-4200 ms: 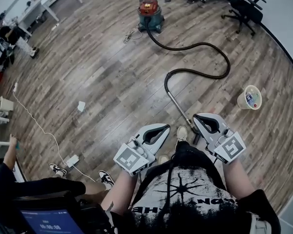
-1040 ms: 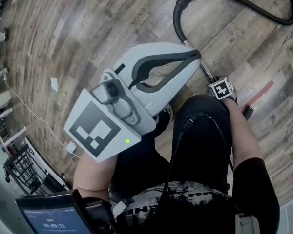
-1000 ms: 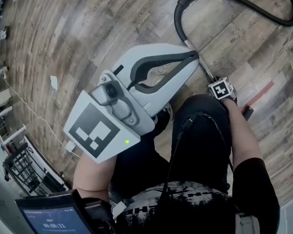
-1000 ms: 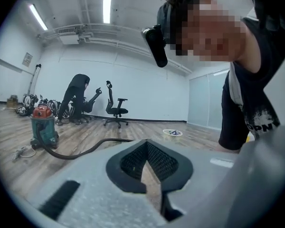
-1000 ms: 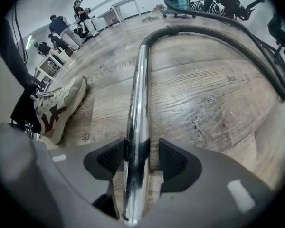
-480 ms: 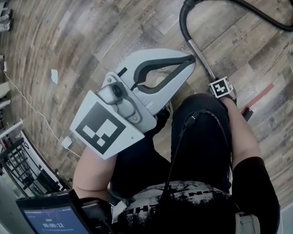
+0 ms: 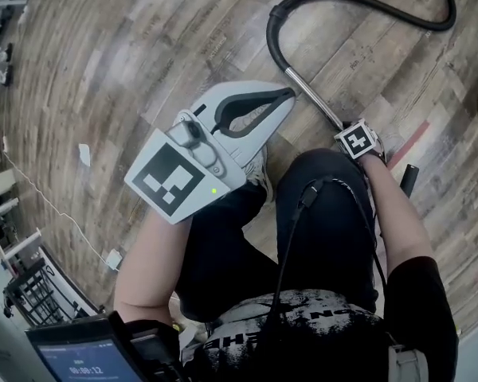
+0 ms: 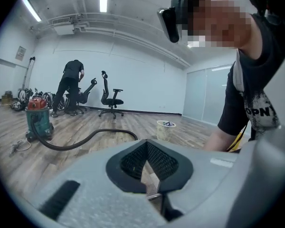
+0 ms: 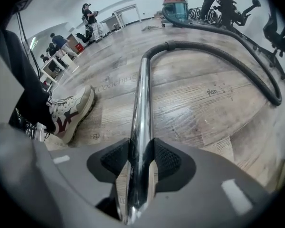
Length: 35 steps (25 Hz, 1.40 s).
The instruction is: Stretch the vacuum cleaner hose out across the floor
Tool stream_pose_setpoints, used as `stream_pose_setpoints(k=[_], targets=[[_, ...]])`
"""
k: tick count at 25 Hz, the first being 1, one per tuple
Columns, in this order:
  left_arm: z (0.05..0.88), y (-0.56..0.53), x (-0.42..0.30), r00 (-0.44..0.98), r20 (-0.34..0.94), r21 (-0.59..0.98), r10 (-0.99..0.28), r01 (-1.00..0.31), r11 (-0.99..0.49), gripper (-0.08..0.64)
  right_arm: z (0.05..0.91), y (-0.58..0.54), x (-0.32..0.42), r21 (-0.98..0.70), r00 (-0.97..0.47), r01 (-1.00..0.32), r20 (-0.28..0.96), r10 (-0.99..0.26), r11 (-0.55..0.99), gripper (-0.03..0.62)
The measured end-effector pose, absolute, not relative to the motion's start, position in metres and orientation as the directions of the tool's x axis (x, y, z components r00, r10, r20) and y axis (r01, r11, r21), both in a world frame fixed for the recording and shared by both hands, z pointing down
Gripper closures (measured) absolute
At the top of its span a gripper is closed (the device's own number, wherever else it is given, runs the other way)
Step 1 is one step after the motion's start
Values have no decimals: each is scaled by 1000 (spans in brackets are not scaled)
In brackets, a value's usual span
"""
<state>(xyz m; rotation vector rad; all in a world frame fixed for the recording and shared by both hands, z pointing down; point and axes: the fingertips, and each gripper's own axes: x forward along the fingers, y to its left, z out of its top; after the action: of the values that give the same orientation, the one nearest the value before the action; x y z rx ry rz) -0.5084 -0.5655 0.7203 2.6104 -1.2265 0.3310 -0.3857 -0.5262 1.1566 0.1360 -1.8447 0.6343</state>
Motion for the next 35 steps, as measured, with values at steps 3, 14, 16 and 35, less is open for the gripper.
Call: stream_pose_setpoints(k=[3,14,16,35], targets=[[743,-566,-506,629,354,227,-692,-776,-589,545,1137,-549,-383,-296,-381,-357,912,151,886,420],[885,-605,-498,618,600,479,-508,-786,-391,353,1091,-594,-348,-219,-342,-356,935,92,908,423],[921,-617,-499,583,637,481,-505,-812,-331,348,1083,-601,-349,-208,-342,-345,936,84,915,423],[1064,-653,-442,469,229,971,-853,-46,236,285,1008,-601,-346,-167,-312,-260,947,81,951,423]])
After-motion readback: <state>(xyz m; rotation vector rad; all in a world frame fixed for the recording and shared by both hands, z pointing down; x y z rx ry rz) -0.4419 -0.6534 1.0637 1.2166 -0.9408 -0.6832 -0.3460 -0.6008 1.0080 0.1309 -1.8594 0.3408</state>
